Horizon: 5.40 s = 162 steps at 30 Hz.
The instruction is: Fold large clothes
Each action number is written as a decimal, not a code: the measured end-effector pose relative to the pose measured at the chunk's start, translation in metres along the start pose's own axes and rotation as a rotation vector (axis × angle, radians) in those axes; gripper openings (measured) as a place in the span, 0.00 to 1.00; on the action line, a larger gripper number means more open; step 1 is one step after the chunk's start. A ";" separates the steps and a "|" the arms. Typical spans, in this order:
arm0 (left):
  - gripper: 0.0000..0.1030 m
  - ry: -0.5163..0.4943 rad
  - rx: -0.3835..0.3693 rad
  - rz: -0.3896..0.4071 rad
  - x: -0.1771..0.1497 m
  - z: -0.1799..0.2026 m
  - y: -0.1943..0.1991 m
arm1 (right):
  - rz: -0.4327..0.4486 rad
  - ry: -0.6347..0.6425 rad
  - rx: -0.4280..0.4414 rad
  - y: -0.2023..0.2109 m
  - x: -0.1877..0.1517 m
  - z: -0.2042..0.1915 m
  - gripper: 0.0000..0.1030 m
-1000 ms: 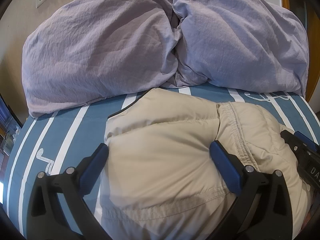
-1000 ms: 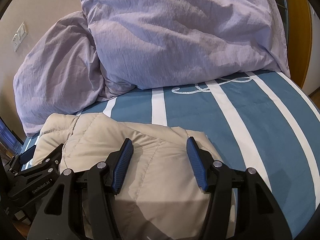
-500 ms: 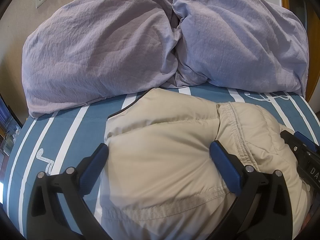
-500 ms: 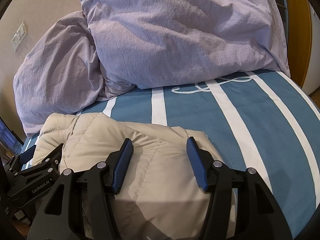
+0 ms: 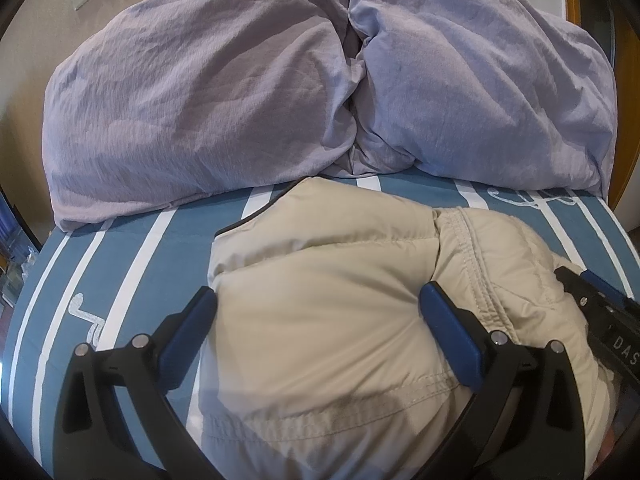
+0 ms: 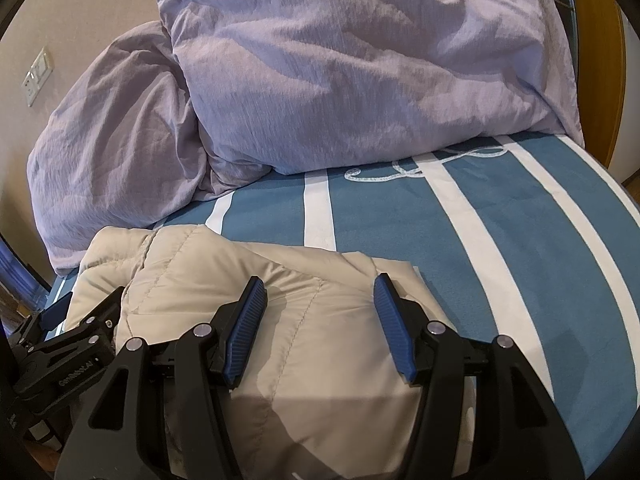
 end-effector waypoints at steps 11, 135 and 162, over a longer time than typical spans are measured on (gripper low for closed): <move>0.98 0.116 -0.149 -0.047 -0.014 -0.029 0.034 | -0.020 0.037 0.018 0.043 -0.008 0.010 0.70; 0.89 0.148 -0.128 0.079 0.003 -0.142 0.018 | 0.117 0.295 0.219 0.053 0.017 -0.148 0.59; 0.93 0.065 -0.126 0.145 -0.006 -0.122 0.008 | 0.104 0.271 0.109 -0.018 0.002 -0.131 0.56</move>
Point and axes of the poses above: each gripper's, at about its wrist camera, not at the fingertips, and y roughly against the way its jaws point, z to its right, x to its top, the point moved 7 cm from there along -y, roughly the way its jaws point
